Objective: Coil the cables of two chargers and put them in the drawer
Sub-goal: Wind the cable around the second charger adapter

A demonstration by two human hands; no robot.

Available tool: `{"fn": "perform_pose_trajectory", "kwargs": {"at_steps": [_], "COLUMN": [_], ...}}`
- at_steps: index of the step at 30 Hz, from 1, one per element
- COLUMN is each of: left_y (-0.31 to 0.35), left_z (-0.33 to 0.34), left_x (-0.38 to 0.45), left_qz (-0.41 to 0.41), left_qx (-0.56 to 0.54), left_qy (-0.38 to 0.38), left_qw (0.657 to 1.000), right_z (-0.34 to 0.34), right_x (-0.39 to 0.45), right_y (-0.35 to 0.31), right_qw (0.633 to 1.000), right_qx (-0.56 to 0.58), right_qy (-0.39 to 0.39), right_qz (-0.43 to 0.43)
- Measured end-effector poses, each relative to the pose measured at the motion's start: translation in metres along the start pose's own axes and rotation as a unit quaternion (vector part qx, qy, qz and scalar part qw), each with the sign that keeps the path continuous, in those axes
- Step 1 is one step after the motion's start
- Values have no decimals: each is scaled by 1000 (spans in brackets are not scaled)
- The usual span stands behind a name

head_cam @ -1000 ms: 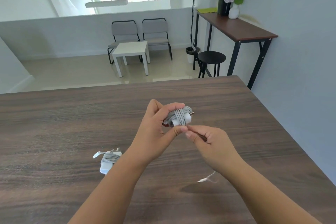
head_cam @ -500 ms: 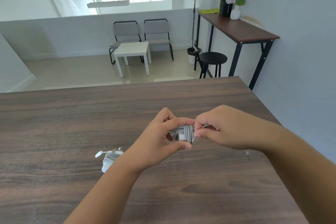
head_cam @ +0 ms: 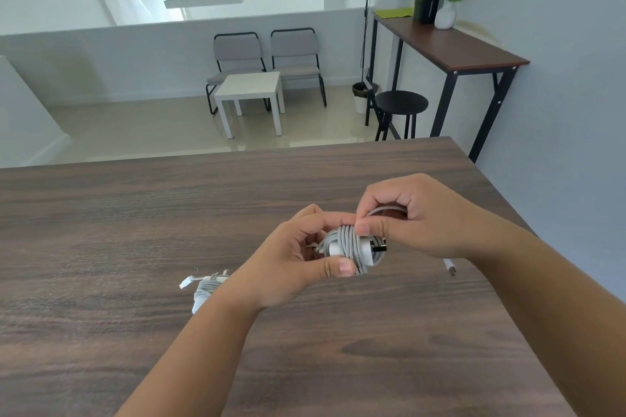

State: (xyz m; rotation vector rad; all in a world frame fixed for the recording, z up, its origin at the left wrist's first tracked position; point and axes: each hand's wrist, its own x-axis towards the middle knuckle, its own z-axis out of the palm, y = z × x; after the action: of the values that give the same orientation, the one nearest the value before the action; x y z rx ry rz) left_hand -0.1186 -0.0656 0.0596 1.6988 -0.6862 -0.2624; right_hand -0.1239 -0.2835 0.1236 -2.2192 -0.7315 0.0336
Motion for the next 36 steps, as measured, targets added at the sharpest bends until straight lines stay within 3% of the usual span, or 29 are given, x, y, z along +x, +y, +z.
{"fn": "perform_pose_trajectory", "kwargs": {"at_steps": [3,9,13,17,22,28,32,36], "left_y": [-1,1,1,-1,0,3,2,-4], "left_z": [4,14,14,19,28,41,51,52], "left_x": [2,2,2,6,15,23,23,22], "left_qz": [6,16,14,29,19,-8,-4,-6], "left_qx": [-82,-177,-217,-294,-390,-453,-454,-406], "left_qy": [8,54,44,61,160,267,279,289], "left_qw": [997,983,975,954,906,851,846,867], "right_z": [2,11,10,22,44,67,72,72], "right_x": [0,-4,-4,-5,-11,-15,-11,-11], "right_y": [3,9,21,22,25,19,17,17], "right_qw": [998,955,932,912,955,954,946,938], "right_qx": [39,279,340,386,201,104,78,99], "right_qy": [49,62,48,97,188,268,304,319], "right_qz": [-3,79,115,101,107,90,83,99]}}
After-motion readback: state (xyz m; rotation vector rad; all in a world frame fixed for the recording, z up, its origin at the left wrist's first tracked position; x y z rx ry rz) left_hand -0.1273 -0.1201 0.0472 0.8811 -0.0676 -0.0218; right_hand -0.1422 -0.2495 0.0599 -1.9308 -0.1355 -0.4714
